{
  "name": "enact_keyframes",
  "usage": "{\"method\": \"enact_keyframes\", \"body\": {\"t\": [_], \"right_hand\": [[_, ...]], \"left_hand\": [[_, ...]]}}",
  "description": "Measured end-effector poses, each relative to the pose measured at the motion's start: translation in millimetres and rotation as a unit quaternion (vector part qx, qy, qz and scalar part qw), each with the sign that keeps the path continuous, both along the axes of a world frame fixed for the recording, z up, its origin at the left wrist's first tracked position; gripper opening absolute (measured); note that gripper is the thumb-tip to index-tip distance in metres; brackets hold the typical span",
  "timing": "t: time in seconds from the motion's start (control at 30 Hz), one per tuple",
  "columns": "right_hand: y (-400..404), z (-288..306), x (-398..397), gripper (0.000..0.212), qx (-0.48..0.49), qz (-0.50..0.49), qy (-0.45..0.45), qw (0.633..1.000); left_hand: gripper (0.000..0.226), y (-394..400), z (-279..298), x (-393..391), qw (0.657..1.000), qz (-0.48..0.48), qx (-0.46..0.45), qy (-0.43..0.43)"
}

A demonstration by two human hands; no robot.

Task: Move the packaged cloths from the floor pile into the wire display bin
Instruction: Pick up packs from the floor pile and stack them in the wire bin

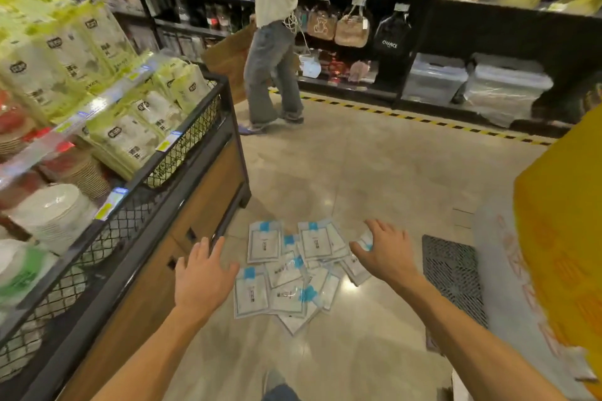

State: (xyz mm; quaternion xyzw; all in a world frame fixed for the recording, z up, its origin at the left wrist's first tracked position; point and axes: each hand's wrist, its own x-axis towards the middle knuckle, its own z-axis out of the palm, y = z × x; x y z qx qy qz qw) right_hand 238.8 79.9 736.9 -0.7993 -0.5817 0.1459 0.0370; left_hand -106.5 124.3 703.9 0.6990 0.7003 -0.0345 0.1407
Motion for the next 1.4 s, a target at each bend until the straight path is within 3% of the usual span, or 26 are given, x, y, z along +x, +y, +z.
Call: {"method": "enact_keyframes", "body": {"t": [0.17, 0.43, 0.67, 0.8, 1.0, 1.13, 1.23, 1.3, 1.4], "right_hand": [[77, -7, 11, 0.068, -0.007, 0.007, -0.014, 1.000], [205, -53, 28, 0.067, -0.027, 0.101, -0.070, 0.992], [295, -142, 42, 0.072, -0.058, 0.153, -0.083, 0.983], [330, -238, 36, 0.072, -0.069, 0.164, -0.091, 0.980], [360, -444, 9, 0.086, -0.088, 0.180, -0.089, 0.976], [375, -587, -21, 0.077, -0.141, 0.199, -0.091, 0.965], [390, -684, -46, 0.083, -0.138, 0.207, -0.093, 0.964], [404, -739, -66, 0.075, -0.145, 0.222, -0.098, 0.959], [423, -809, -91, 0.075, -0.127, 0.229, -0.100, 0.960]], "left_hand": [[0.068, 72, -9, 10, 1.000, -0.010, -0.017, 0.022], [0.066, 164, -40, 38, 0.998, 0.017, -0.020, 0.057], [0.066, 214, -127, 57, 0.994, 0.055, -0.058, 0.071], [0.067, 230, -228, 46, 0.994, 0.074, -0.048, 0.067], [0.055, 237, -438, 6, 0.994, 0.067, -0.063, 0.062], [0.064, 228, -575, -26, 0.994, 0.064, -0.051, 0.071], [0.064, 227, -663, -40, 0.993, 0.066, -0.064, 0.080], [0.062, 227, -720, -47, 0.986, 0.074, -0.100, 0.111], [0.065, 219, -796, -53, 0.987, 0.071, -0.111, 0.086]]}}
